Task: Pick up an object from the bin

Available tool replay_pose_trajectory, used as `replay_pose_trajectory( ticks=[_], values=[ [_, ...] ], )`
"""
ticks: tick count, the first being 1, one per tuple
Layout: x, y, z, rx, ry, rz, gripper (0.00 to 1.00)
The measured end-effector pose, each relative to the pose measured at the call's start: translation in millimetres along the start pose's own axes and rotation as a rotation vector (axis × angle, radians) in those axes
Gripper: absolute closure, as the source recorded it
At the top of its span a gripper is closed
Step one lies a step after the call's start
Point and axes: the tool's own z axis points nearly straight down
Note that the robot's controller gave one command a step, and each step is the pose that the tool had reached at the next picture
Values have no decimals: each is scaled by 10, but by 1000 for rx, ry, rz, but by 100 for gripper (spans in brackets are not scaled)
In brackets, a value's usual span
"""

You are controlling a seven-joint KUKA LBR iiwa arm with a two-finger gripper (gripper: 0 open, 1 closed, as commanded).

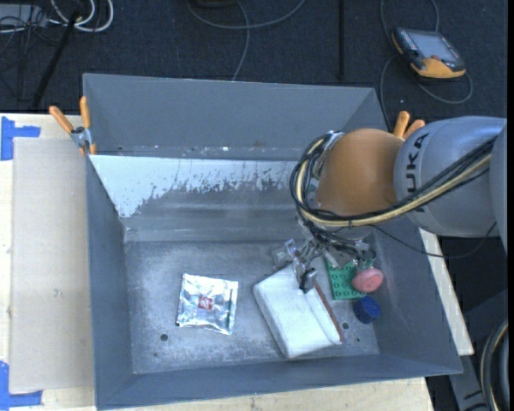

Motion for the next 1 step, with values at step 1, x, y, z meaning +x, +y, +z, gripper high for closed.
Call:
replay_pose_trajectory(
  ticks=[1],
  values=[
    [28, 126, -930, 3, -5, -14, 100]
  ],
)
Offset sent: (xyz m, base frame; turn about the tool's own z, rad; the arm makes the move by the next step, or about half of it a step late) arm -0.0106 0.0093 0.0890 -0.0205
